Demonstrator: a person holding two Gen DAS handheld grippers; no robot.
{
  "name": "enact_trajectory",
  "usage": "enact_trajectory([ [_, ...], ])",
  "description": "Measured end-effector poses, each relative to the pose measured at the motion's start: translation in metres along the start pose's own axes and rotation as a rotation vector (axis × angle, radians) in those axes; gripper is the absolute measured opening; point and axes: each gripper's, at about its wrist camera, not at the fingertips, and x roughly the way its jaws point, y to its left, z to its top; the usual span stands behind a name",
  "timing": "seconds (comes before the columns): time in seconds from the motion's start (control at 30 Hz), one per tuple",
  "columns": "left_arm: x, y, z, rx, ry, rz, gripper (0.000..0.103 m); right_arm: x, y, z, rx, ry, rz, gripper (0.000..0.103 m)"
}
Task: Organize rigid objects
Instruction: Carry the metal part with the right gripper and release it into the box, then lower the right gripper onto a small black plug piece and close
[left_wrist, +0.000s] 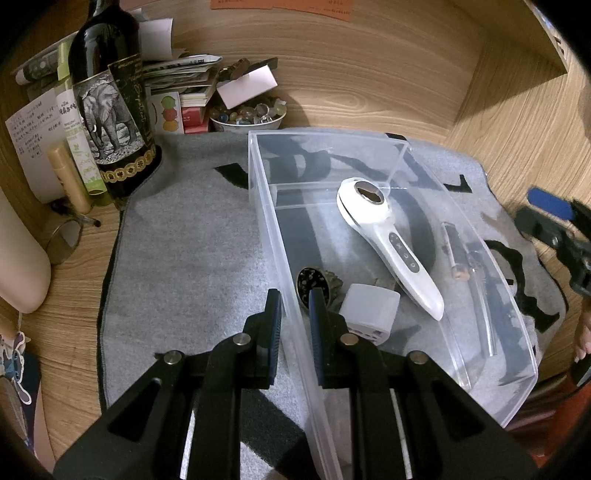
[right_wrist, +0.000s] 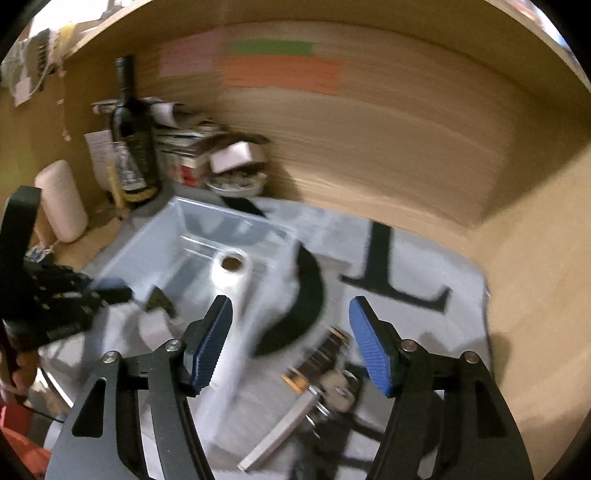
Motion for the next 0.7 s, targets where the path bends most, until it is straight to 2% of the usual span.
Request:
enact_trajectory([
  [0.27, 0.000, -0.001, 0.001, 0.004, 0.005, 0.006, 0.015, 0.001, -0.029, -0.055, 0.108, 0.119, -0.065, 0.063],
  [0.53, 0.001, -0.002, 0.002, 0.009, 0.008, 0.014, 0.015, 0.012, -0.024, -0.091, 0.166, 0.205, -0.012, 0.063],
  [0.6, 0.001, -0.003, 0.002, 0.008, 0.008, 0.014, 0.015, 0.015, -0.023, -0.094, 0.164, 0.216, 0.002, 0.057],
  [0.67, 0.001, -0.003, 0.002, 0.007, 0.008, 0.014, 0.015, 0.020, -0.021, -0.094, 0.162, 0.232, 0.019, 0.045],
  [0.7, 0.001, -0.003, 0.002, 0.007, 0.008, 0.015, 0.015, 0.022, -0.021, -0.094, 0.162, 0.237, 0.024, 0.043],
])
